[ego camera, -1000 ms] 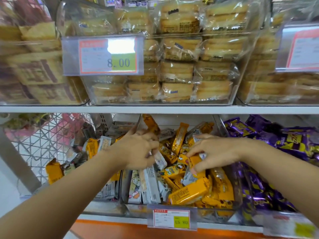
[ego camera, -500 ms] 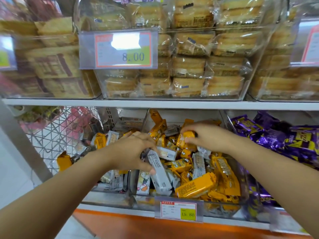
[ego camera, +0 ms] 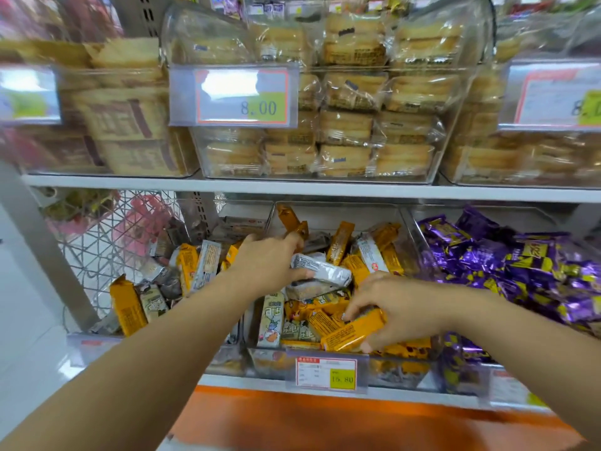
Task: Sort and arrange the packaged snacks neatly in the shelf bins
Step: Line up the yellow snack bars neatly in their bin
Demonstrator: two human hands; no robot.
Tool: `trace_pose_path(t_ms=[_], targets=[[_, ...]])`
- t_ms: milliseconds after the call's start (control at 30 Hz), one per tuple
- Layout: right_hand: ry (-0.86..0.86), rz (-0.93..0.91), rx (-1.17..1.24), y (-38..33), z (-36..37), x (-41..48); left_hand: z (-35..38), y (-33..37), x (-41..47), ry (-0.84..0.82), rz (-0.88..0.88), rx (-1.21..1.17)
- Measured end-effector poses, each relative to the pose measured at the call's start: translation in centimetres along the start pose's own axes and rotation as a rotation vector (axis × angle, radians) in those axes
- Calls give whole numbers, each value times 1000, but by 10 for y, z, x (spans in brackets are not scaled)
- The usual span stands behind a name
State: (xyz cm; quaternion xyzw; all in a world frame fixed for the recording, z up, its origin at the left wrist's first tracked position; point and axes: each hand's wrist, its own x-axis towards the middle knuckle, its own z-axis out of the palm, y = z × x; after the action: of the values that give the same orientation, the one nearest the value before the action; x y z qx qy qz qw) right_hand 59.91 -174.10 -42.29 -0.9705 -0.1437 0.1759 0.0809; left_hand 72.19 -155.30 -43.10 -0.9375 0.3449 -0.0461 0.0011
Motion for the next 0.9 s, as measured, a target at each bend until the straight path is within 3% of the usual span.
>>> trace_pose_path(t_ms=[67, 133, 233, 300, 400, 567, 700, 800, 900], targets=[[57, 33, -84, 0, 8, 3, -3, -2, -8, 1, 10, -6], [223, 111, -137, 5, 5, 2, -6, -8, -18, 14, 31, -61], [424, 245, -244, 13, -1, 0, -11, -18, -35, 71, 32, -309], [413, 299, -267, 15, 0, 3, -15, -23, -45, 152, 12, -451], [367, 316, -226, 8, 0, 9, -21, -30, -56, 258, -29, -623], [618, 299, -7, -12, 6, 16, -21, -35, -75, 396, -184, -926], [513, 268, -92, -20, 16, 20, -9, -31, -84, 452, -242, -934], [525, 173, -93, -28, 10, 23, -2, -28, -93, 475, -269, -975], [329, 75, -133, -41, 8, 36, 3, -29, -99, 507, -278, -992]])
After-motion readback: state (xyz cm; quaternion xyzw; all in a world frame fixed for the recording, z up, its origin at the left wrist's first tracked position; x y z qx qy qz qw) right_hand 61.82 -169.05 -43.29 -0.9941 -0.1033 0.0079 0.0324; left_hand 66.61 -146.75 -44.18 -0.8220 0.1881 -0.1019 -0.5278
